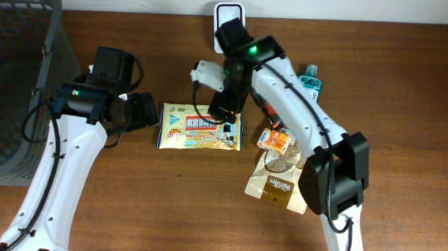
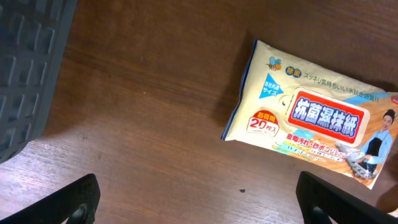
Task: Scan the item barcode
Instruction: 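Grasp the snack bag's top edge with the right gripper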
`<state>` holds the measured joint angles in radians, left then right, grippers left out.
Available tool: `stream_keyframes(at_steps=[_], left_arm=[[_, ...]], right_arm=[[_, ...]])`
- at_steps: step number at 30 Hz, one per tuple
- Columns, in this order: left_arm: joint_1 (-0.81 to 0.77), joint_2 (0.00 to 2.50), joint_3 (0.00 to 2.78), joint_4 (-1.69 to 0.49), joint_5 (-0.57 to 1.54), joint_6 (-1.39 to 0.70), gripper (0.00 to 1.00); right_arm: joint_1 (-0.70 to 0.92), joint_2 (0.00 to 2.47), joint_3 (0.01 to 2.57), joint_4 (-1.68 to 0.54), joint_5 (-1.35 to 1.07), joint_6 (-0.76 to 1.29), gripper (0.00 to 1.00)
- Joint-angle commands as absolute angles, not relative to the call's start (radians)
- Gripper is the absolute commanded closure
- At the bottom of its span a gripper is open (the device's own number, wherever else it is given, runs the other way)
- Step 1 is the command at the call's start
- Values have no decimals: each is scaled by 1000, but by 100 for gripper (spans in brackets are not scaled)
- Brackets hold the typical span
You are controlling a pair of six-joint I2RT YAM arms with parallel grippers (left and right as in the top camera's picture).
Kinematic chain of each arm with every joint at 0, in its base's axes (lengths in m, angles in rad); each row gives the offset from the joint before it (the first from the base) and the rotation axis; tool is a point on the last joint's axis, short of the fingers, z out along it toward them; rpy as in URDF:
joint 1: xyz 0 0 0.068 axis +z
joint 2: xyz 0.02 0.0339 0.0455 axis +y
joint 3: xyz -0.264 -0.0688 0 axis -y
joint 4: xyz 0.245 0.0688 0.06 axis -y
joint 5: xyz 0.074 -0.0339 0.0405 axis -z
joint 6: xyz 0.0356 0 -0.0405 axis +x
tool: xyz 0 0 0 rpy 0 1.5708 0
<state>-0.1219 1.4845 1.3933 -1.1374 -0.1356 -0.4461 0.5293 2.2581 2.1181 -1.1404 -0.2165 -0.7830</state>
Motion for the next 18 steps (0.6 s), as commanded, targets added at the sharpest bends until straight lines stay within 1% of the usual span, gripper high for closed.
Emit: stream_keyframes(at_steps=[1,6,9,14,16,18], left_arm=[[-120,1471,1403,-1139,-147,-458,1],[-120,1471,1403,-1139,-147,-458,1],[-120,1471,1403,-1139,-147,-458,1],[-120,1471,1403,-1139,-147,-458,1],[-120,1471,1403,-1139,-147,-458,1],[-120,1471,1403,-1139,-147,-458,1]], right_arm=[[552,2254,2058,-1079,-229,-861,1],[572,2277,2017,-1066,-237,-926,1],[578,2287,2001,-1063,-243,-928,1],[577,2300,1999,-1056,-355,-955,1],[577,2300,1999,-1033,-364,-953,1],[577,2309,1999,-1015,-364,-953,3]])
